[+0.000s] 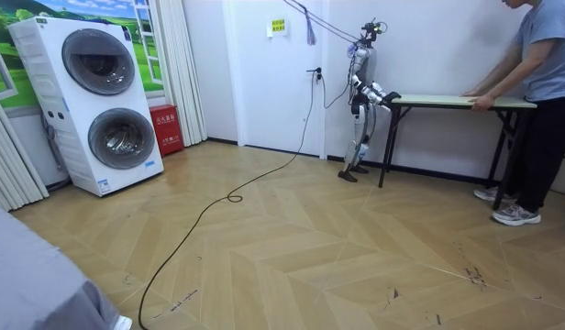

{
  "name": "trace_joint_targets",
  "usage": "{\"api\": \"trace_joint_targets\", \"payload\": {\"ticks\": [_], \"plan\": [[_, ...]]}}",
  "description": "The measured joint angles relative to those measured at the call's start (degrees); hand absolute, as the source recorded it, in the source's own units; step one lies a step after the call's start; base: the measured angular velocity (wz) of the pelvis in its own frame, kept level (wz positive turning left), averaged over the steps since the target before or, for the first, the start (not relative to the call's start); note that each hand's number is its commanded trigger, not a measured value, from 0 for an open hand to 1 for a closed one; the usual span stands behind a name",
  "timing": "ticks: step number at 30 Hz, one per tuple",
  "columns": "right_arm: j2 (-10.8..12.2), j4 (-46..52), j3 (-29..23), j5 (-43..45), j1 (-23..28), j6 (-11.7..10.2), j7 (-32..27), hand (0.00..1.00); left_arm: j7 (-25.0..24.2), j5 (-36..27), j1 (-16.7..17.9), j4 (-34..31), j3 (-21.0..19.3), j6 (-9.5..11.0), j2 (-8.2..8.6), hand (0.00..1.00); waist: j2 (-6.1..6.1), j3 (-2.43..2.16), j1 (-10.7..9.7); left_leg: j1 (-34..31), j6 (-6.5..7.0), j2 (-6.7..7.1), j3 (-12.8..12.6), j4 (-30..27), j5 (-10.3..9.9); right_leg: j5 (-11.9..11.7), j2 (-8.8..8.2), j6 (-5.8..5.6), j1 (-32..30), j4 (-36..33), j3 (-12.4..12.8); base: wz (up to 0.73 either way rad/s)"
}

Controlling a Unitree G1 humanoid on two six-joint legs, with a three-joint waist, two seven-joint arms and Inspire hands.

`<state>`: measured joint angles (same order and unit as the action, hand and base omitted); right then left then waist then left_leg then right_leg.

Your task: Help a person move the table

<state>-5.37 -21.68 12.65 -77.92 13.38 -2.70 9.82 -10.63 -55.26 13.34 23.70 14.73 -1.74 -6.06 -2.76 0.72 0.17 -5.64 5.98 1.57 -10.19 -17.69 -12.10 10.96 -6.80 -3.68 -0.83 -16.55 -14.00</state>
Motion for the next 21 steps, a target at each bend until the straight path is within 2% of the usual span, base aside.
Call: {"api": "trace_joint_targets", "payload": {"ticks": [3, 9, 14, 21], "plan": [[-0.2, 0.0, 0.0, -0.1, 0.4, 0.4, 2.9, 0.0, -0.1, 3.0, -0.1, 1.4, -0.2, 0.0, -0.46, 0.0, -0.4, -0.25, -0.6, 0.7, -0.04, -0.06, -0.5, 0.4, 0.0, 0.0, 0.04, -0.01, 0.3, 0.0, 0.5, -0.1], [-0.7, -0.1, -0.1, -0.3, 0.4, 1.6, 6.0, 0.0, -0.1, 3.7, -0.2, 3.0, -0.2, -0.2, -1.68, 0.0, -0.08, -0.01, -1.6, 1.3, -0.02, 0.0, -0.6, 0.5, 0.0, 0.0, 0.05, -0.01, 0.7, 0.0, 1.1, -0.01], [-0.8, -0.2, -0.4, 0.0, 0.5, 2.9, 7.1, 0.0, -0.1, 4.0, -0.2, 4.6, -0.3, -0.5, -1.71, 0.0, -0.12, 0.07, -1.9, 1.2, -0.02, 0.0, -0.6, 0.4, 0.0, 0.0, 0.07, -0.03, 0.6, 0.0, 1.1, 0.0], [-1.8, -1.1, -0.6, 2.1, 0.5, 3.6, 9.2, 0.0, -0.1, 8.9, -1.5, 7.3, -0.6, -0.5, -1.76, 0.0, -0.09, 0.09, -2.2, 1.1, -0.09, -0.02, -0.6, 0.4, -0.1, 0.0, 0.07, -0.03, 0.8, 0.0, 0.9, 0.0]]}}
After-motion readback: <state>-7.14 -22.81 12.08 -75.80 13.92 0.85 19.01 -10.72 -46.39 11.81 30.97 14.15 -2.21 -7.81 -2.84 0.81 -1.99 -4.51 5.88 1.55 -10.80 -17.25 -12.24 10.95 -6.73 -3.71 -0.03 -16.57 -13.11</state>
